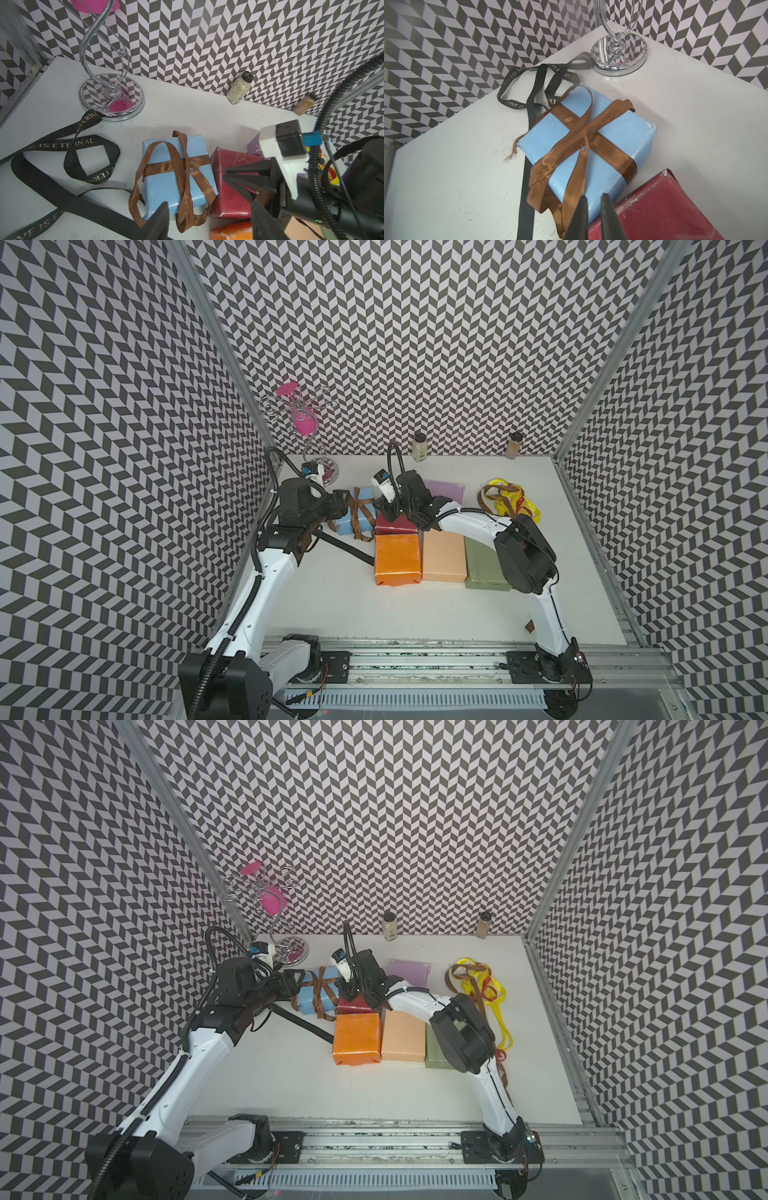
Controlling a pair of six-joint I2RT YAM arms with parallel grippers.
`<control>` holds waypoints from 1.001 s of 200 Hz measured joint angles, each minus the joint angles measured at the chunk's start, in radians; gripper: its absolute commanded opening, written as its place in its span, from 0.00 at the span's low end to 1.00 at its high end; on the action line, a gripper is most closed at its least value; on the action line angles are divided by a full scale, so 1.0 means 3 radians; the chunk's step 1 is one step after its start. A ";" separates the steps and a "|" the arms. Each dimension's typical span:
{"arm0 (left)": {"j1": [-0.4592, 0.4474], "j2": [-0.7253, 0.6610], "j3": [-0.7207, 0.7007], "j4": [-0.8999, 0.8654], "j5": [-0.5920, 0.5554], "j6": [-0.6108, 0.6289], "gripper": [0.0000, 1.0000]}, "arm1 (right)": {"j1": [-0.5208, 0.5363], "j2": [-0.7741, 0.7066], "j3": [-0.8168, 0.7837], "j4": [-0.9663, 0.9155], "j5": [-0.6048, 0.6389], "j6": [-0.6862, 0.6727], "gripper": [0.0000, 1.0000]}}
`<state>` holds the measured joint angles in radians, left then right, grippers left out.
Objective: Untie the ribbon bows on the gift boxes
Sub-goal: Untie the ribbon from the gift box.
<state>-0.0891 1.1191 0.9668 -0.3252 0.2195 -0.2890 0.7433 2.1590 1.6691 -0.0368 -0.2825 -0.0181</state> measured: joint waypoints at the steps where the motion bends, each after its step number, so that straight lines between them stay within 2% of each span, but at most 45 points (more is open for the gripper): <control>1: 0.0000 0.0000 -0.0001 0.0003 -0.0001 0.0000 0.62 | -0.0001 -0.0005 -0.0005 0.0001 -0.0006 -0.0004 0.23; 27: 0.0000 0.0036 -0.0064 0.0011 -0.0023 -0.0003 0.64 | 0.0024 -0.0136 -0.0215 0.0113 -0.0224 0.0090 0.40; 43: 0.0001 0.0074 -0.0086 0.0039 -0.0053 -0.0019 0.65 | 0.0072 -0.0145 -0.0328 0.0189 -0.0258 0.0131 0.45; 106: 0.0081 0.0182 -0.0107 0.0137 -0.0052 -0.0097 0.67 | 0.0292 0.0046 -0.0361 0.0226 -0.0327 0.0234 0.39; 200: 0.0088 0.0098 -0.0107 0.0160 -0.0042 -0.0114 0.67 | 0.0327 0.0493 0.0200 0.0117 -0.0170 0.0275 0.37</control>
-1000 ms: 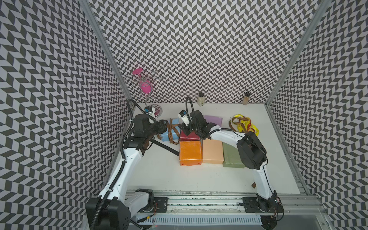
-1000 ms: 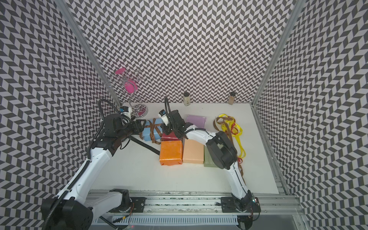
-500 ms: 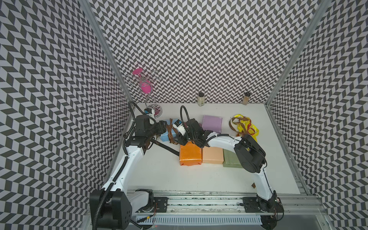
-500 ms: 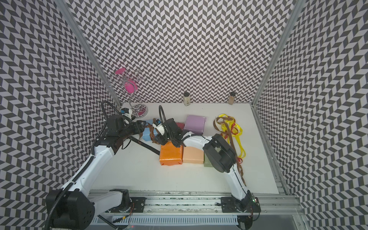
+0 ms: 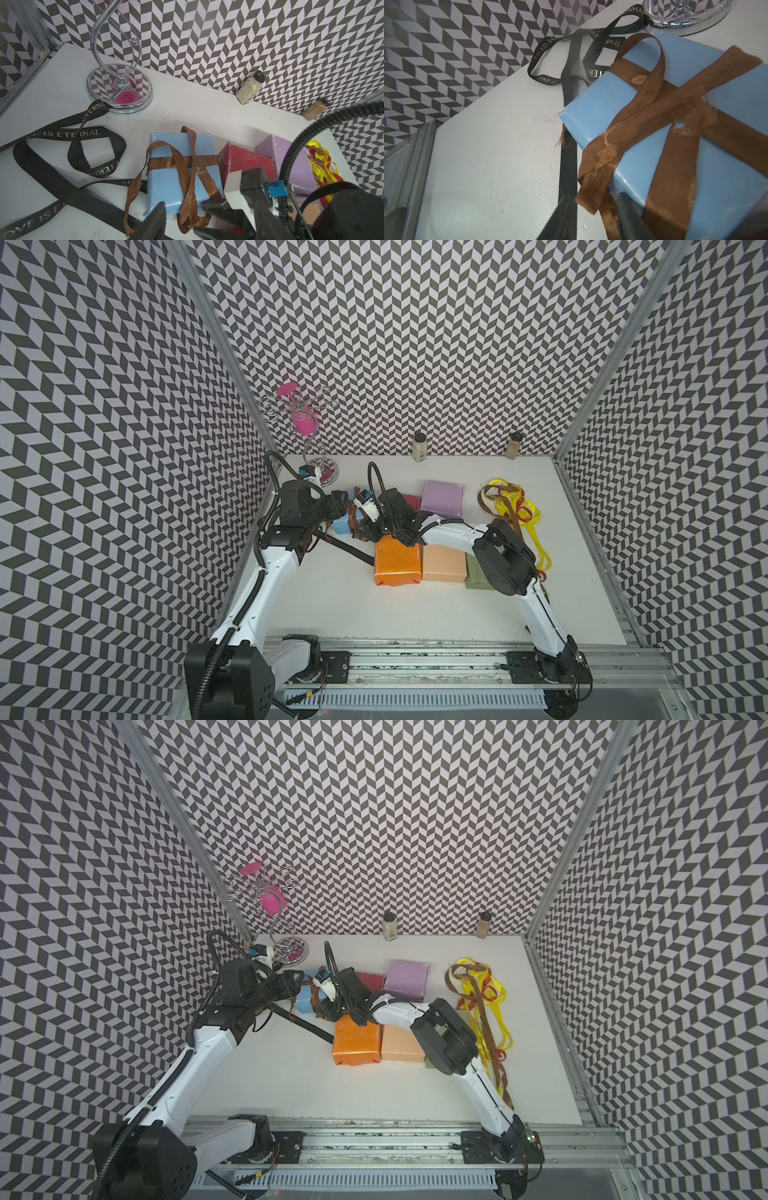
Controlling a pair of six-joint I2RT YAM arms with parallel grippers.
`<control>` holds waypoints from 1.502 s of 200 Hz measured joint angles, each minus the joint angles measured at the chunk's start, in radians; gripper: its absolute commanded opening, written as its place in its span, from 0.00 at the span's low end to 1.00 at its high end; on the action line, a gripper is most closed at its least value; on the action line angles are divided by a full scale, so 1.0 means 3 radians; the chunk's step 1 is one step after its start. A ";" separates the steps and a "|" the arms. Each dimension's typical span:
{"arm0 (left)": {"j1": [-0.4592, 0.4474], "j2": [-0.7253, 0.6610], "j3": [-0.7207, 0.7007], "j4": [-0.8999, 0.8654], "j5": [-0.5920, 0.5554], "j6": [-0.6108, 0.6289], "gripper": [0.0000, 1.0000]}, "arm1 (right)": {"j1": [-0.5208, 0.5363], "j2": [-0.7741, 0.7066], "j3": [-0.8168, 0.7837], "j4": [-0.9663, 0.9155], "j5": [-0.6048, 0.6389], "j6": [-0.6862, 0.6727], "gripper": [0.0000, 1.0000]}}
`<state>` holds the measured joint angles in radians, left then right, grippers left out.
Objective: Untie the ribbon bows on the gift boxes
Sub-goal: Untie the ribbon from the gift box.
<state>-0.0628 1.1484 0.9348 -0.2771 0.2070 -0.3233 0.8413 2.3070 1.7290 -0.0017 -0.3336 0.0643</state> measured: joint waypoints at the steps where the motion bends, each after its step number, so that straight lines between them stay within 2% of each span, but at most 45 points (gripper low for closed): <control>1: 0.0000 -0.0001 0.0000 0.0000 0.0000 0.0000 0.67 | 0.0000 0.0008 0.0010 -0.0001 0.0000 0.0000 0.37; 117: 0.0024 -0.0090 0.0000 -0.0001 0.0028 0.0041 0.67 | 0.0050 0.0239 0.0251 0.0032 -0.0136 0.0196 0.28; 157: 0.0032 -0.0090 0.0000 -0.0001 0.0034 0.0041 0.67 | 0.0072 0.0294 0.0285 0.0034 -0.0111 0.0230 0.17; 171: 0.0037 -0.0090 -0.0001 -0.0001 0.0039 0.0041 0.67 | 0.0072 0.0304 0.0285 0.0033 -0.0102 0.0259 0.07; 206: 0.0037 -0.0090 -0.0001 -0.0001 0.0042 0.0041 0.67 | 0.0090 0.0310 0.0273 0.0046 -0.0090 0.0285 0.00; 257: 0.0043 -0.0090 -0.0003 -0.0001 0.0050 0.0041 0.67 | 0.0092 0.0046 -0.0224 0.0276 -0.0268 0.0270 0.00; 300: 0.0043 -0.0083 -0.0009 -0.0001 0.0052 0.0043 0.67 | 0.0118 -0.0312 -0.0666 0.0224 -0.0469 0.0025 0.00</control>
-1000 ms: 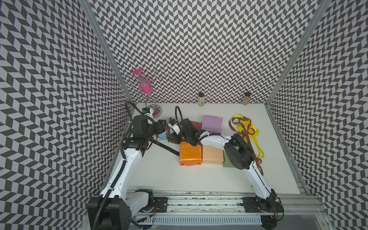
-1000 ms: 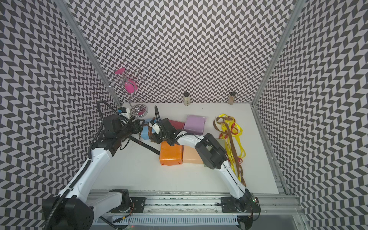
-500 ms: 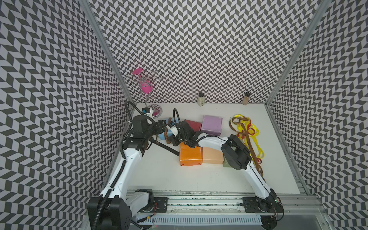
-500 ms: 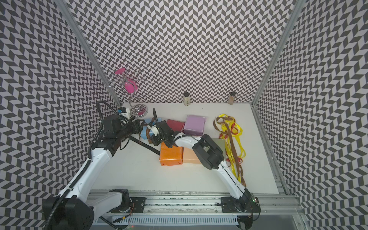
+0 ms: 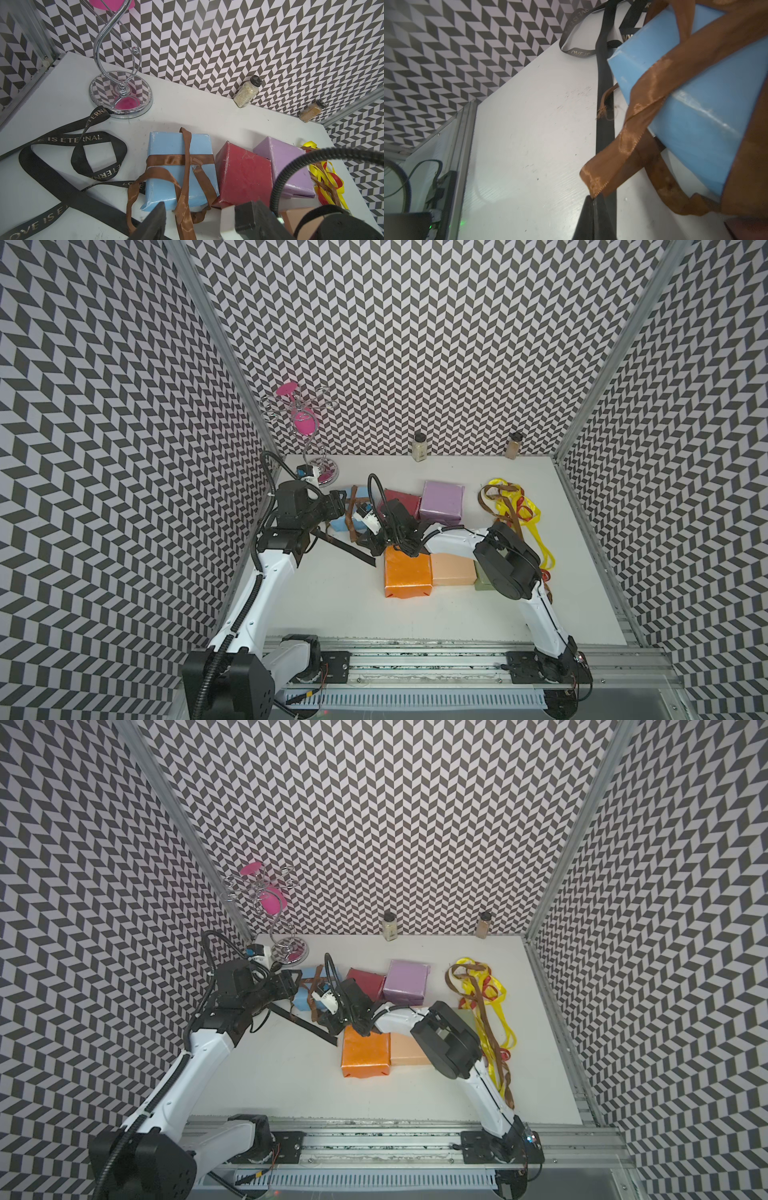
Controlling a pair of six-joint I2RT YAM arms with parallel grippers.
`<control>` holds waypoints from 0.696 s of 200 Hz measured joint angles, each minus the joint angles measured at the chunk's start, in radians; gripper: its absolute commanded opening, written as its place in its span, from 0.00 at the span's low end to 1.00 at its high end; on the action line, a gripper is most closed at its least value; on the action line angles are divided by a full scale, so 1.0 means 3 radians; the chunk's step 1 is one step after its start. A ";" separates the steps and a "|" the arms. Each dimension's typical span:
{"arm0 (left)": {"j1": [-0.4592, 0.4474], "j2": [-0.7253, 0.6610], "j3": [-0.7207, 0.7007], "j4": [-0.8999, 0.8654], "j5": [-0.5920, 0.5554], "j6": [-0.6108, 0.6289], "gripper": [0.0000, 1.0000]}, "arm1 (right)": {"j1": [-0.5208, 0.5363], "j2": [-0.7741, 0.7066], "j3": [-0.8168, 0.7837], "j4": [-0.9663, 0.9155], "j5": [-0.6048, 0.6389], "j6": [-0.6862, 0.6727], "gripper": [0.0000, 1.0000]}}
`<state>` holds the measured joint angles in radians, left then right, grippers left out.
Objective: Untie the ribbon bows on the gift boxes
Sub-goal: Untie the ribbon from the gift box.
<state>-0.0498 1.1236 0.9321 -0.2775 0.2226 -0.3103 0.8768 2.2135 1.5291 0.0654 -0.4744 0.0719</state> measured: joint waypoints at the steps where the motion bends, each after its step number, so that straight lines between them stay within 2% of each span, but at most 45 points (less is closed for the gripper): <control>1: 0.0000 0.0001 0.0000 0.0000 0.0000 0.0001 0.67 | 0.0001 -0.0013 -0.0011 -0.0009 -0.0004 -0.0013 0.00; 27: 0.0000 0.0058 0.0000 -0.0001 0.0011 0.0009 0.67 | 0.0045 -0.0191 -0.0145 -0.0150 -0.0019 -0.0229 0.00; 32: 0.0000 0.0076 0.0000 -0.0003 0.0013 0.0009 0.67 | 0.0046 -0.0209 -0.0151 -0.0177 -0.0018 -0.0258 0.06; 39: 0.0000 0.0098 0.0000 -0.0004 0.0013 0.0009 0.67 | 0.0055 -0.0225 -0.0153 -0.0209 -0.0019 -0.0295 0.22; 43: 0.0000 0.0116 0.0000 -0.0005 0.0011 0.0009 0.67 | 0.0056 -0.0230 -0.0153 -0.0221 -0.0018 -0.0306 0.28; 63: 0.0000 0.0182 0.0000 -0.0017 0.0011 0.0013 0.67 | 0.0060 -0.0235 -0.0153 -0.0275 -0.0001 -0.0355 0.38; 100: -0.0010 0.0390 0.0004 -0.0076 0.0009 0.0064 0.62 | 0.0032 -0.0412 -0.0182 -0.0423 0.0120 -0.0355 0.41; 139: -0.0051 0.0763 0.0128 -0.0228 -0.0032 0.0155 0.57 | -0.0146 -0.1180 -0.0465 -0.0477 0.0432 -0.0240 0.43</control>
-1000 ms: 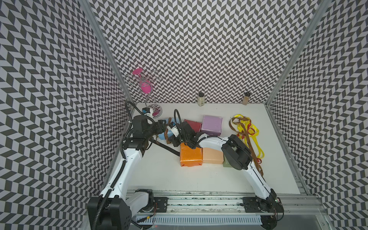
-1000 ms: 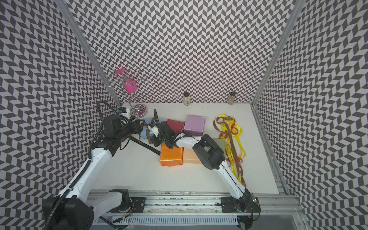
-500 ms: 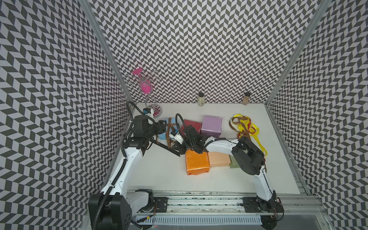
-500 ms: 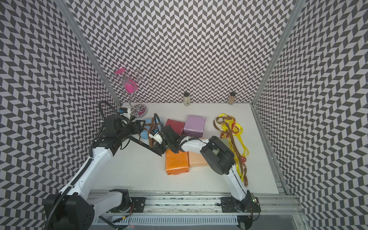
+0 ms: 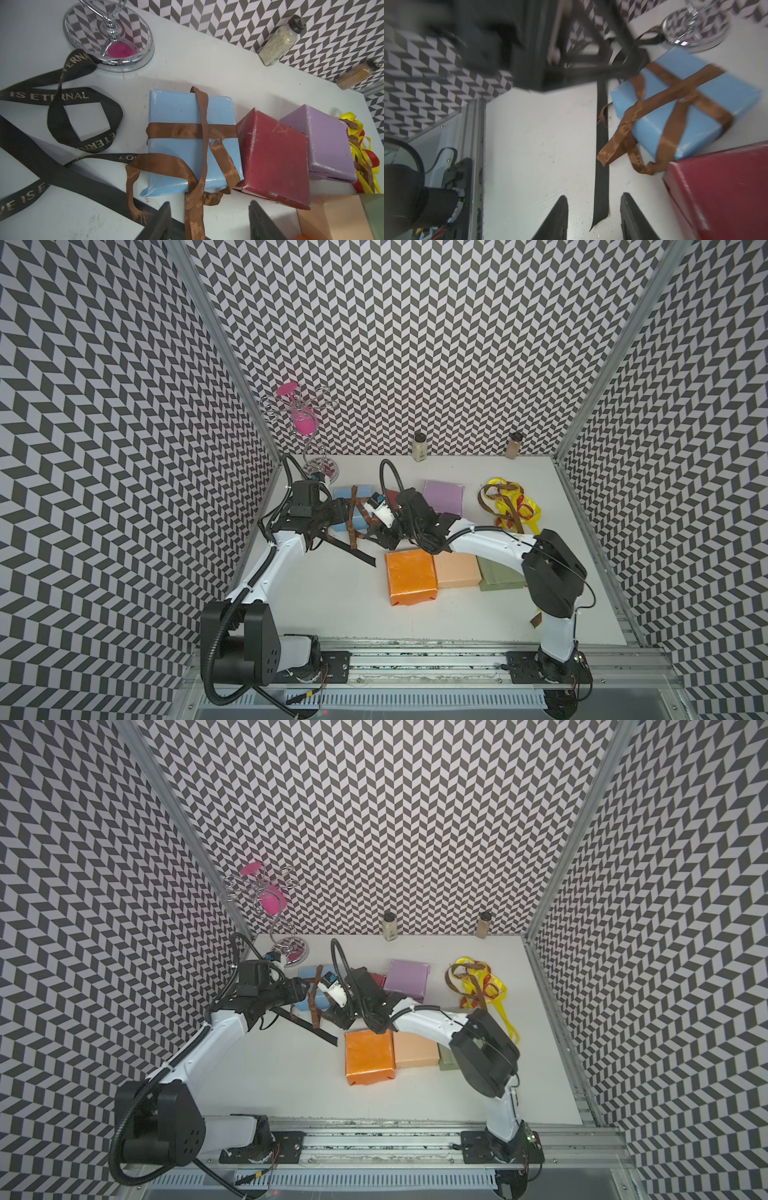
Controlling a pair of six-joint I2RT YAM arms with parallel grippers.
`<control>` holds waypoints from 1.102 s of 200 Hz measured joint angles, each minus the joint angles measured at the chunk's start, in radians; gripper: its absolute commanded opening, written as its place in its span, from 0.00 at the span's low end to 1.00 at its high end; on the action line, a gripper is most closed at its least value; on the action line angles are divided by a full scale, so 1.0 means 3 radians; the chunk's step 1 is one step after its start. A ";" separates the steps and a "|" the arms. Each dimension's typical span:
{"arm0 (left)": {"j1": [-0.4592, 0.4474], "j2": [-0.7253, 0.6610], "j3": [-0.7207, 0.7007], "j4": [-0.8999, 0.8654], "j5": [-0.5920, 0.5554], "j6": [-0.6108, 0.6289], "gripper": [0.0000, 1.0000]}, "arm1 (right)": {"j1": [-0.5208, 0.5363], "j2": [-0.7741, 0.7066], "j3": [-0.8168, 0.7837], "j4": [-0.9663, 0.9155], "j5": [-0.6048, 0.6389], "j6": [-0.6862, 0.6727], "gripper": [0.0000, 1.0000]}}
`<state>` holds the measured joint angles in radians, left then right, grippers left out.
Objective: Untie the ribbon bows on the gift boxes
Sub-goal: Untie the ribbon from the gift box.
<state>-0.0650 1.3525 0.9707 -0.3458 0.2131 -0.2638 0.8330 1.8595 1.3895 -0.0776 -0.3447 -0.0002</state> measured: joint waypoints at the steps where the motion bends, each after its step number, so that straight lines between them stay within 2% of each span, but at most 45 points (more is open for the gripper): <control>1: -0.0003 0.0010 0.0005 -0.0003 -0.0001 0.0004 0.57 | -0.0008 -0.0018 -0.0011 0.0001 0.0006 0.0004 0.43; 36: -0.0175 0.0313 0.0284 -0.0106 -0.0153 0.0103 0.55 | -0.0465 -0.0839 -0.0687 0.0215 0.0137 0.0247 0.43; 62: -0.0276 0.0453 0.0378 -0.0127 -0.0242 0.0131 0.52 | -0.0718 -0.1153 -0.1088 0.0328 0.0198 0.0384 0.44; 120: -0.0291 0.0777 0.0618 -0.0118 -0.0465 0.0141 0.49 | -0.0781 -0.1340 -0.1342 0.0361 0.0181 0.0500 0.44; 138: -0.0324 0.0889 0.0642 -0.0111 -0.0543 0.0145 0.44 | -0.0787 -0.1425 -0.1403 0.0364 0.0182 0.0506 0.44; 181: -0.0432 0.1067 0.0642 -0.0114 -0.0683 0.0156 0.43 | -0.0809 -0.1537 -0.1460 0.0362 0.0179 0.0526 0.44; 194: -0.0453 0.1094 0.0642 -0.0114 -0.0721 0.0164 0.37 | -0.0809 -0.1555 -0.1476 0.0364 0.0177 0.0530 0.45; 220: -0.0479 0.1142 0.0642 -0.0116 -0.0838 0.0154 0.32 | -0.0809 -0.1589 -0.1522 0.0362 0.0177 0.0530 0.45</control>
<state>-0.2089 1.6951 1.1633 -0.3805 -0.0383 -0.2176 0.5903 1.3827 0.9329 0.0311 -0.2916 0.1589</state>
